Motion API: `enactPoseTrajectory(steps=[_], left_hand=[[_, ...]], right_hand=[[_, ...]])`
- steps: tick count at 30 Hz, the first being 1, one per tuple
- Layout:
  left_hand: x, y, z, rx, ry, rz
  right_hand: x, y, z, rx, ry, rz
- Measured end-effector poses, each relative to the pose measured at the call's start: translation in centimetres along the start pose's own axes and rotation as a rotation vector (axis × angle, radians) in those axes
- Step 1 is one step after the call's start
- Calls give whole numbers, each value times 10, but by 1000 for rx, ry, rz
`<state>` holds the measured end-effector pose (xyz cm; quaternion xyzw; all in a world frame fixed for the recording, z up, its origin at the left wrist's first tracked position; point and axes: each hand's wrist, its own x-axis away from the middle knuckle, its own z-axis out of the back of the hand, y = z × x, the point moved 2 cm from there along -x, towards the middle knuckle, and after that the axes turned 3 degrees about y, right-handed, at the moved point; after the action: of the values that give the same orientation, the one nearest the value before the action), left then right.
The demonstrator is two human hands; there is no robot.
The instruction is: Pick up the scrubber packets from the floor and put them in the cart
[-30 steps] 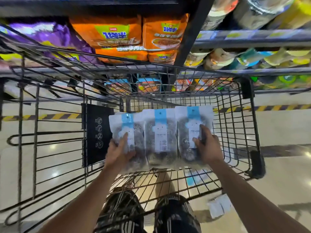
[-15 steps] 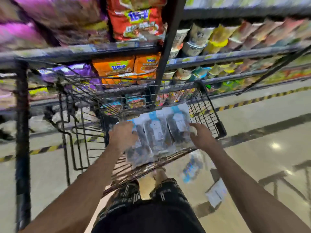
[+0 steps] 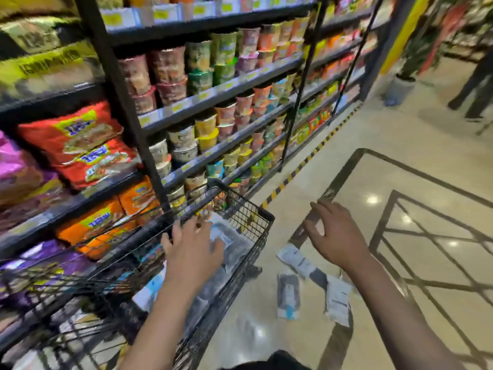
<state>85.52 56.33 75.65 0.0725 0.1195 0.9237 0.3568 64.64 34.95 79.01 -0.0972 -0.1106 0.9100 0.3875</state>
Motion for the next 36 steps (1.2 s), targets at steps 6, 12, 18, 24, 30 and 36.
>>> enactPoseTrajectory(steps=[6, 12, 18, 24, 30, 36], left_hand=[[2, 134, -26, -104, -37, -350], [32, 250, -93, -141, -177, -466], [67, 331, -148, -147, -198, -495], [56, 368, -201, -195, -231, -468], [-28, 357, -365, -213, -300, -396], [-93, 291, -667, -267, -478, -193]], right_hand=[[81, 115, 41, 43, 162, -274], [201, 262, 55, 68, 167, -514], [250, 355, 52, 70, 65, -612], [199, 411, 4, 1, -8, -531], [131, 476, -160, -32, -98, -491], [120, 572, -468, -100, -423, -559]])
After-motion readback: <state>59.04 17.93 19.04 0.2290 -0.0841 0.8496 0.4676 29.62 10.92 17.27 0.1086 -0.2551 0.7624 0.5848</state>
